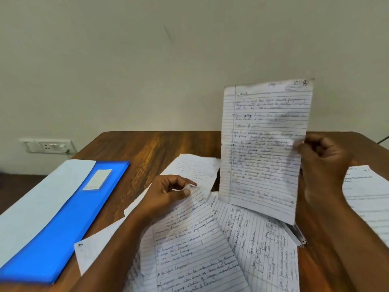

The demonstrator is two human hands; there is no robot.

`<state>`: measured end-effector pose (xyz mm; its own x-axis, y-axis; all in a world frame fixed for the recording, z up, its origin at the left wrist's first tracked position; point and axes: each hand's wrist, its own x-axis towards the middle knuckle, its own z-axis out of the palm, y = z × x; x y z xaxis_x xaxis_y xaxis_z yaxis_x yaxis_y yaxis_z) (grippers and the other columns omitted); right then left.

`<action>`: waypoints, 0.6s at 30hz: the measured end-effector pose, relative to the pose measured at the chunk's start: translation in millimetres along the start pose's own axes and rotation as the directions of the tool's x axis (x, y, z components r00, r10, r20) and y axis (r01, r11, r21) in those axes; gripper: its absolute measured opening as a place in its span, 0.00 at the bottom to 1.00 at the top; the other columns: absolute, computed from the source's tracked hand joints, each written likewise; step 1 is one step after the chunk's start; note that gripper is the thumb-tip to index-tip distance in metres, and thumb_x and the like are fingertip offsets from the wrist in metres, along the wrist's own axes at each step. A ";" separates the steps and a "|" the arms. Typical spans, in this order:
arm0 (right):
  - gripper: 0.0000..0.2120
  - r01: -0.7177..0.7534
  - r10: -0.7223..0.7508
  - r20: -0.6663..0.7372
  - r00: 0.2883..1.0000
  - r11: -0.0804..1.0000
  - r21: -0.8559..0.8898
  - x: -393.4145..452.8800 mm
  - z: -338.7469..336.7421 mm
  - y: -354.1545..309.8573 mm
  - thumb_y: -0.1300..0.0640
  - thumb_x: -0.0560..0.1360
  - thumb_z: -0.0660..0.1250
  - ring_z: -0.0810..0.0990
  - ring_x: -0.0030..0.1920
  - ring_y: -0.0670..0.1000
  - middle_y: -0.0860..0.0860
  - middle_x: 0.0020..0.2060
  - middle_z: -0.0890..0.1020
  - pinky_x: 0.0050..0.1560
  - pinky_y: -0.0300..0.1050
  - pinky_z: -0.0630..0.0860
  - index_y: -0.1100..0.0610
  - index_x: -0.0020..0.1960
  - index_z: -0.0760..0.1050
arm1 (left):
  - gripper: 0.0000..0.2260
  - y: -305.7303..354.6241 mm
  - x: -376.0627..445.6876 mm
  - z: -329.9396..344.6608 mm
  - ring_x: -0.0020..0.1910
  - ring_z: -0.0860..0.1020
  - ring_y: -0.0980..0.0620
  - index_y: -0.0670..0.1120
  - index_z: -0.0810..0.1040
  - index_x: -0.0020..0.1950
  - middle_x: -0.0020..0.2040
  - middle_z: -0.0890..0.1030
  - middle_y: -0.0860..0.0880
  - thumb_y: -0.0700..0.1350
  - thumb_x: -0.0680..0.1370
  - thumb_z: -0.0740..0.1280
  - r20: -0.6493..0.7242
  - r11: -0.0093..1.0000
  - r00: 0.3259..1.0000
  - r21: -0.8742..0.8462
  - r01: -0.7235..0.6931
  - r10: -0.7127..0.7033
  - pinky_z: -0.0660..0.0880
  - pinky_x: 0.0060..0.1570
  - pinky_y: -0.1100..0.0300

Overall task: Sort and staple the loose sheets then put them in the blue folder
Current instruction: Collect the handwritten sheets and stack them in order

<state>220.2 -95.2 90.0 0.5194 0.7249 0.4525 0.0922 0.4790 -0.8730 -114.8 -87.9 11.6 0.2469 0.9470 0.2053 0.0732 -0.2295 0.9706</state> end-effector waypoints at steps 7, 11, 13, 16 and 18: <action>0.05 -0.336 0.470 0.312 0.826 0.854 -0.396 -7.9 7.7 21.5 0.62 0.80 0.71 0.80 0.30 0.51 0.48 0.38 0.88 0.30 0.43 0.69 0.57 0.55 0.83 | 0.08 -4.0 1.9 -3.6 0.59 0.82 0.37 0.38 0.85 0.50 0.57 0.85 0.37 0.41 0.74 0.75 -0.026 0.996 0.999 -0.088 -0.029 0.026 0.78 0.60 0.42; 0.04 -0.234 0.574 0.439 0.692 0.753 -0.615 -18.6 10.2 23.6 0.65 0.78 0.72 0.84 0.31 0.51 0.54 0.41 0.89 0.26 0.41 0.72 0.60 0.51 0.83 | 0.04 -0.1 1.2 -2.2 0.59 0.82 0.42 0.43 0.87 0.48 0.55 0.86 0.45 0.42 0.75 0.76 -0.127 0.999 0.991 0.035 -0.034 0.039 0.78 0.62 0.38; 0.04 -0.211 0.623 0.495 0.605 0.725 -0.655 -22.6 12.3 22.5 0.69 0.75 0.74 0.79 0.25 0.46 0.58 0.41 0.88 0.23 0.39 0.69 0.63 0.49 0.83 | 0.01 -0.2 1.0 -1.9 0.56 0.83 0.46 0.45 0.87 0.48 0.53 0.86 0.47 0.41 0.77 0.76 -0.149 0.992 0.988 0.124 -0.023 0.041 0.81 0.58 0.40; 0.09 -0.171 0.635 0.553 0.539 0.726 -0.667 -26.4 16.7 25.2 0.70 0.71 0.77 0.83 0.31 0.49 0.58 0.42 0.88 0.27 0.41 0.73 0.62 0.49 0.83 | 0.02 -0.1 0.4 2.1 0.53 0.83 0.49 0.48 0.87 0.48 0.51 0.86 0.50 0.41 0.78 0.75 -0.151 0.979 0.987 0.202 -0.016 0.047 0.81 0.53 0.45; 0.14 -0.205 0.595 0.566 0.571 0.771 -0.603 -34.7 23.7 30.9 0.66 0.69 0.81 0.88 0.41 0.53 0.55 0.44 0.89 0.38 0.49 0.82 0.59 0.51 0.83 | 0.02 0.7 0.5 7.3 0.53 0.83 0.51 0.49 0.87 0.49 0.50 0.86 0.53 0.43 0.79 0.74 -0.159 0.969 0.987 0.248 0.009 0.031 0.80 0.52 0.49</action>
<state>184.8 -93.8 51.7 -0.1289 0.9790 -0.1578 0.4771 -0.0783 -0.8753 -107.5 -89.3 11.5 0.0926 0.9631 0.2528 0.3124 -0.2691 0.9110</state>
